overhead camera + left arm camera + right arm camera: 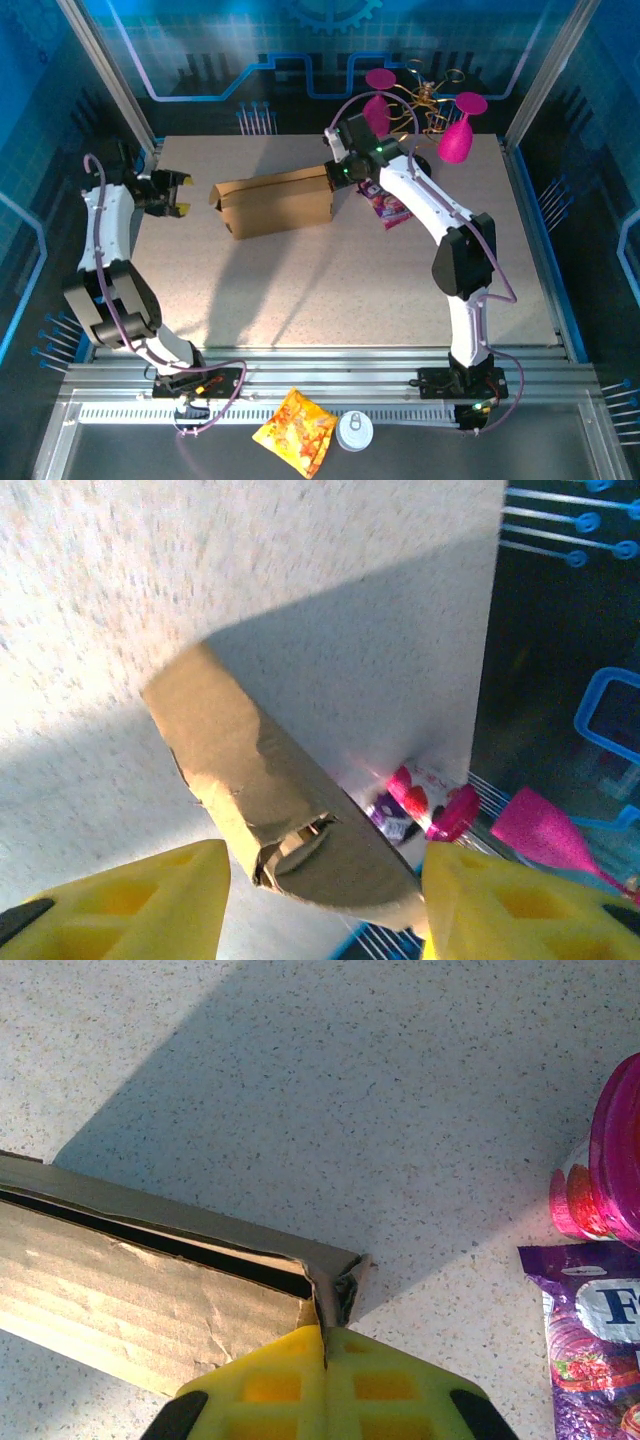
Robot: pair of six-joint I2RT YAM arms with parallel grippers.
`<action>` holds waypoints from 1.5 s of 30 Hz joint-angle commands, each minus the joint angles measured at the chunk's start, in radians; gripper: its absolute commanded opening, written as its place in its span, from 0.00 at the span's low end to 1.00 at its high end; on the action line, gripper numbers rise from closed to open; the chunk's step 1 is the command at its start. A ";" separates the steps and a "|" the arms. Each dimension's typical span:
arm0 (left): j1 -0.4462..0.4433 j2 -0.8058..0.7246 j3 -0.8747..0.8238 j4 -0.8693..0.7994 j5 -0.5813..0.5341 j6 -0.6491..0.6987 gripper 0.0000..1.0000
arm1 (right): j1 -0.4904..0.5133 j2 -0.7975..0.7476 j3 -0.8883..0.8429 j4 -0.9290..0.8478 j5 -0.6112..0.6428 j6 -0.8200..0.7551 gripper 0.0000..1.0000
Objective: Fold the paper box
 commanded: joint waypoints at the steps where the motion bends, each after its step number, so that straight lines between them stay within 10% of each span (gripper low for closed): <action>1: -0.037 -0.065 0.048 -0.146 -0.165 0.289 0.44 | 0.003 0.039 0.042 -0.068 -0.011 -0.018 0.00; 8: -0.221 -0.043 0.119 -0.170 -0.261 0.582 0.43 | 0.000 0.048 0.055 -0.077 -0.028 -0.040 0.00; 19: -0.243 0.050 0.205 -0.254 -0.390 0.711 0.54 | -0.003 0.052 0.063 -0.084 -0.050 -0.047 0.00; 45: -0.299 0.173 0.256 -0.241 -0.422 0.713 0.06 | -0.004 0.054 0.067 -0.086 -0.059 -0.026 0.00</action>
